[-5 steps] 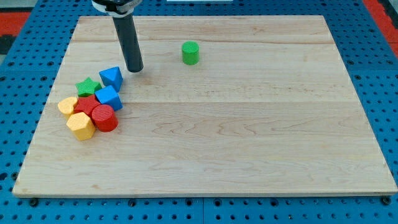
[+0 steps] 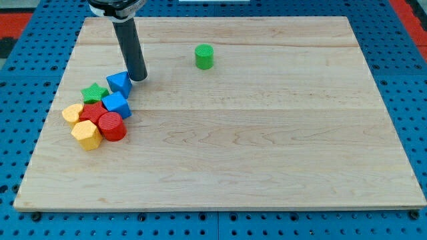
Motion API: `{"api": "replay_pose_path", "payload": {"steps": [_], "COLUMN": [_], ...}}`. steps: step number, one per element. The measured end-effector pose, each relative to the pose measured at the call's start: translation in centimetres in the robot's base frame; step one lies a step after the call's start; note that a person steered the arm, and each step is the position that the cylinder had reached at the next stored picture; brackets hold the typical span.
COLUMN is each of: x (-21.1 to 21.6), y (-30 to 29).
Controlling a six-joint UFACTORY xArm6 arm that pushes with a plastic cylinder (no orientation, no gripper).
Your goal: Slide the triangle on top of the red star
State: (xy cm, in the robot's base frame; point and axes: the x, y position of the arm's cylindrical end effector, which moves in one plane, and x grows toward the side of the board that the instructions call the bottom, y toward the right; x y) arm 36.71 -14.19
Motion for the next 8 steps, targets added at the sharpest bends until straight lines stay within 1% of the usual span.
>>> {"api": "replay_pose_path", "payload": {"steps": [3,4,5,6,7,8], "x": [-0.1,0.3,1.8,2.1,-1.3,-1.8], "y": [-0.1,-0.8,-3.7,-3.2,-3.7,-9.1]}}
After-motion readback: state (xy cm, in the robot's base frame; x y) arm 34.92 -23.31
